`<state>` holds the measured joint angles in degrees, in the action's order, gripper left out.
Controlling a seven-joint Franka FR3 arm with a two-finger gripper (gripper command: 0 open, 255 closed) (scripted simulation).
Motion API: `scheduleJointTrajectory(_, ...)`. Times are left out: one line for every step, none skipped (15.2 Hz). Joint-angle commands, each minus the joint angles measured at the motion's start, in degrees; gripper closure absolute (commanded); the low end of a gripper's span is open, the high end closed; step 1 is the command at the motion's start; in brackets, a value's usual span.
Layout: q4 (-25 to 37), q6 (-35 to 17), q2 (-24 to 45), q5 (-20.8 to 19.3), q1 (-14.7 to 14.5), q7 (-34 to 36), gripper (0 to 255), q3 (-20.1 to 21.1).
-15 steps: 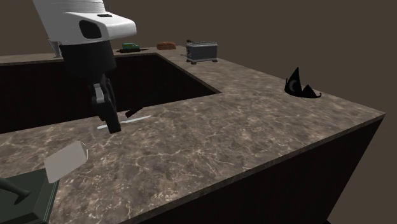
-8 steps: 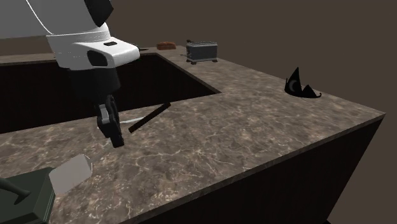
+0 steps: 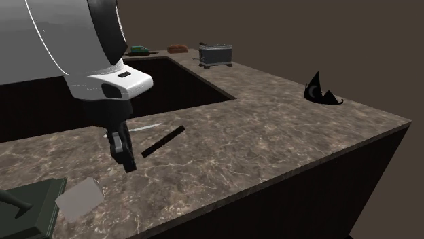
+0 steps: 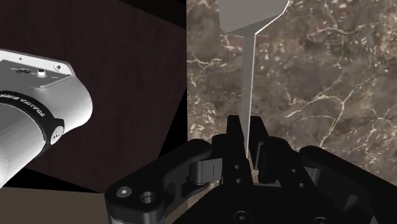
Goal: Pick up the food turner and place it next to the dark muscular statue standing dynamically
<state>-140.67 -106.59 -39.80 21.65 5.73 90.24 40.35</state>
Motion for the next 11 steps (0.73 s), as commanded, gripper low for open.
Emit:
scheduleJointTrajectory(-1.34,-1.81,0.41,0.43,-0.03,0.07,255,0.78)
scheduleJointTrajectory(-1.94,-2.61,0.6,0.62,-0.04,0.08,255,1.12)
scheduleJointTrajectory(-2.53,-3.43,0.81,0.81,-0.04,0.1,255,1.47)
scheduleJointTrajectory(-3.12,-4.25,1.04,1.0,-0.04,0.12,255,1.83)
scheduleJointTrajectory(-3.69,-5.08,1.28,1.19,-0.03,0.14,255,2.19)
scheduleJointTrajectory(-4.25,-5.92,1.55,1.37,-0.01,0.17,255,2.57)
scheduleJointTrajectory(-4.8,-6.77,1.83,1.55,0.01,0.19,255,2.95)
scheduleJointTrajectory(-5.34,-7.62,2.14,1.73,0.04,0.23,255,3.34)
scheduleJointTrajectory(-5.87,-8.49,2.46,1.91,0.09,0.27,255,3.74)
scheduleJointTrajectory(-6.38,-9.37,2.81,2.07,0.14,0.31,255,4.15)
scheduleJointTrajectory(-6.89,-10.25,3.18,2.24,0.2,0.35,255,4.56)
